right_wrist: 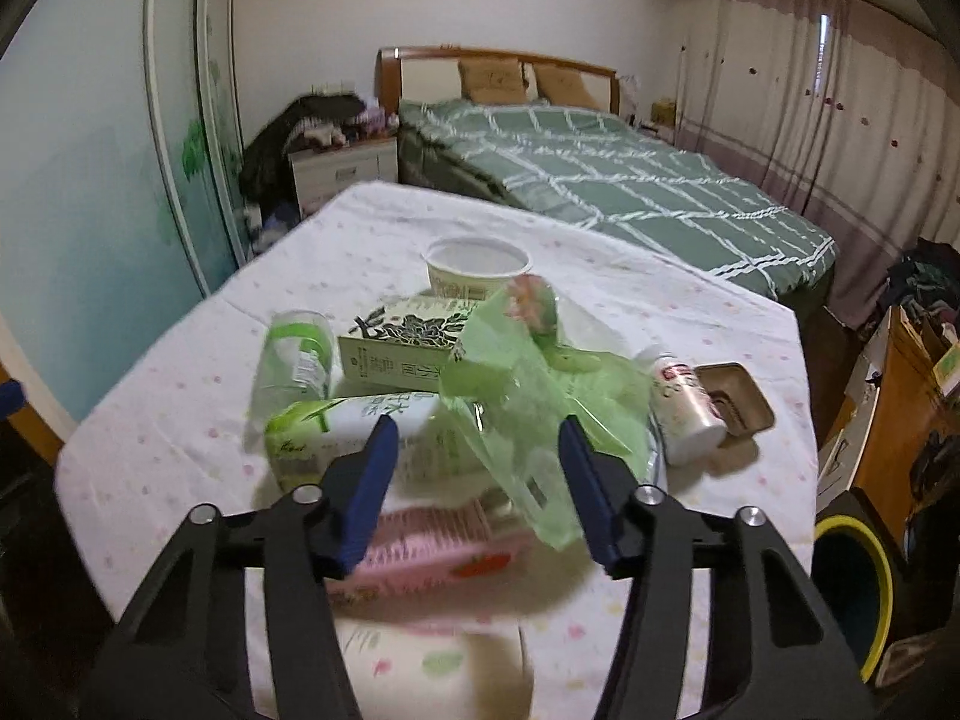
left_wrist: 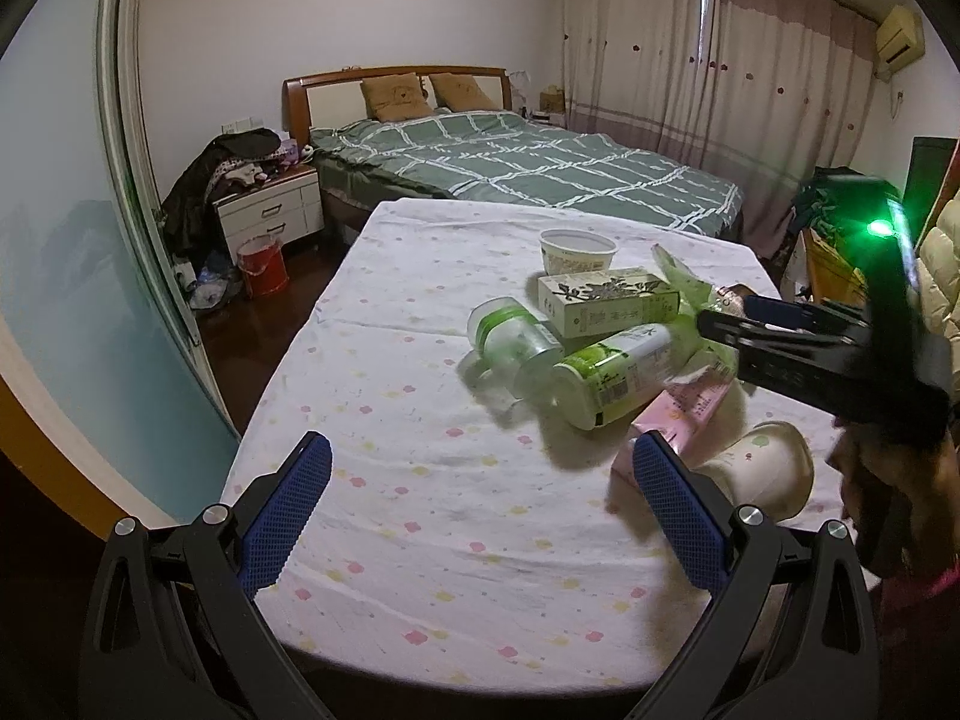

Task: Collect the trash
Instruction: 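Grasp the green plastic bag with the right gripper and lift it, then carry the green bag over the yellow bin and open the right gripper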

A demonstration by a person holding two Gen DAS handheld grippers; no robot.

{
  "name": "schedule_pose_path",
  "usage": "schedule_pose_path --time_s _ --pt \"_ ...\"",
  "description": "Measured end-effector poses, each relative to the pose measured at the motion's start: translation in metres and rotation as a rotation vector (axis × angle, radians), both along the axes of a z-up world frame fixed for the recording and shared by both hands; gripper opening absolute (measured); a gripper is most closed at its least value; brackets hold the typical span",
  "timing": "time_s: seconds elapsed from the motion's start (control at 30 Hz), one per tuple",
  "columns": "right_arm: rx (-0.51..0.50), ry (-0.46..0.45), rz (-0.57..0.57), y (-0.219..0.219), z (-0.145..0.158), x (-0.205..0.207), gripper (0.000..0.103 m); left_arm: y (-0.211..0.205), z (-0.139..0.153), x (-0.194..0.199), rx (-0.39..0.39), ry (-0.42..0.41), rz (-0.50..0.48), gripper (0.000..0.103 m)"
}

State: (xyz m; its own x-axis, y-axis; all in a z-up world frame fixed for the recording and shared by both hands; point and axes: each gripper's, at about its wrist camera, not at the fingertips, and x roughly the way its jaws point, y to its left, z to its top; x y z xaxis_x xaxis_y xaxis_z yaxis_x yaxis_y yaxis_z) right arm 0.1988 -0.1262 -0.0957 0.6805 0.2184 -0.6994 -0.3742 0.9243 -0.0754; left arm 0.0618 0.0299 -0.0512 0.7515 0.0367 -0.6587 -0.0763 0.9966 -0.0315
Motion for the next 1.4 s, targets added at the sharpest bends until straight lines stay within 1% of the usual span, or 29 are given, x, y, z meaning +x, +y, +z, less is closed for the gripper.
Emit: schedule_pose_path --time_s 0.17,0.23,0.27,0.3,0.33,0.4,0.5,0.57,0.8,0.93,1.0,1.07,1.23,1.27,1.4 --pt "-0.049 0.024 -0.022 0.006 -0.015 0.023 0.052 0.003 -0.005 0.007 -0.003 0.013 0.0 0.099" --pt "-0.057 0.035 -0.029 0.004 -0.019 0.03 0.042 0.004 -0.007 0.01 -0.005 0.018 -0.003 0.099" --pt "-0.053 0.044 -0.031 0.003 -0.021 0.036 0.027 0.004 -0.008 0.011 -0.005 0.021 -0.004 0.099" --pt "-0.044 0.048 -0.035 0.001 -0.021 0.037 0.021 0.004 -0.009 0.012 -0.005 0.023 -0.006 0.099" --pt "-0.035 0.045 -0.036 -0.001 -0.019 0.037 0.02 0.004 -0.01 0.013 -0.006 0.025 -0.007 0.099" --pt "-0.015 0.033 -0.037 -0.005 -0.014 0.034 0.012 0.004 -0.012 0.016 -0.008 0.03 -0.01 0.099" --pt "0.026 -0.005 -0.03 -0.014 0.0 0.021 0.007 0.001 -0.015 0.021 -0.007 0.043 -0.016 0.099" --pt "0.053 -0.027 -0.02 -0.02 0.012 0.012 0.005 0.0 -0.017 0.023 -0.005 0.045 -0.021 0.099" --pt "0.128 -0.123 0.002 -0.043 0.055 -0.02 0.005 -0.012 -0.019 0.025 0.003 0.044 -0.052 0.099" --pt "0.135 -0.164 -0.048 -0.074 0.069 -0.034 0.005 -0.019 -0.019 0.025 0.003 0.041 -0.071 0.099" --pt "0.138 -0.175 -0.102 -0.099 0.074 -0.037 0.005 -0.024 -0.019 0.025 0.001 0.038 -0.084 0.099" --pt "0.148 -0.177 -0.172 -0.131 0.075 -0.037 0.005 -0.028 -0.021 0.026 -0.002 0.038 -0.096 0.099" --pt "0.173 -0.153 -0.315 -0.196 0.064 -0.035 0.005 -0.045 -0.027 0.031 -0.001 0.049 -0.14 0.099" --pt "0.174 -0.145 -0.359 -0.214 0.059 -0.034 0.005 -0.05 -0.028 0.032 0.001 0.05 -0.149 0.099" --pt "0.161 -0.104 -0.481 -0.264 0.035 -0.028 0.005 -0.067 -0.032 0.034 0.003 0.052 -0.185 0.099"
